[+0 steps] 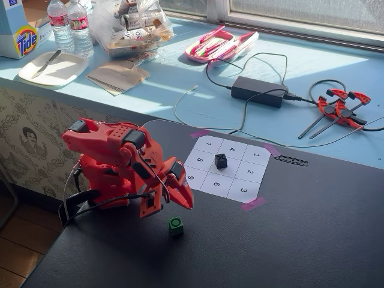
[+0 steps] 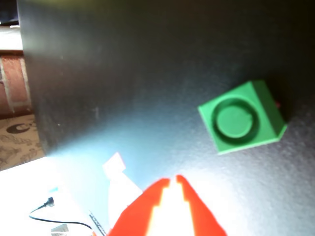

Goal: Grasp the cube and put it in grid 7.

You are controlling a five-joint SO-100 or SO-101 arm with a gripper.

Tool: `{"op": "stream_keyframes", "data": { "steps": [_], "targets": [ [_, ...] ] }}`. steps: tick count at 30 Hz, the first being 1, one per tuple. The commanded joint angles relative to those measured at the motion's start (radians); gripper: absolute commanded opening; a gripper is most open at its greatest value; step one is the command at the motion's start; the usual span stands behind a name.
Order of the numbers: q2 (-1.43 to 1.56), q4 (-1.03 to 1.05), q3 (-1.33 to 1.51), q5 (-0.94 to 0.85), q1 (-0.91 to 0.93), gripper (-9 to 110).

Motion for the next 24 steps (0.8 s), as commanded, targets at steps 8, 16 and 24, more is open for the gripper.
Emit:
{"op": "stream_keyframes", "data": {
  "steps": [8, 16, 24],
  "targets": [
    [0.009, -0.015, 0.069, -0.002, 0.003, 0],
    [0.009, -0.017, 0.069, -0.008, 0.002, 0],
    [0.009, 0.133, -0.133, -0.103, 0.011, 0]
  ]
}}
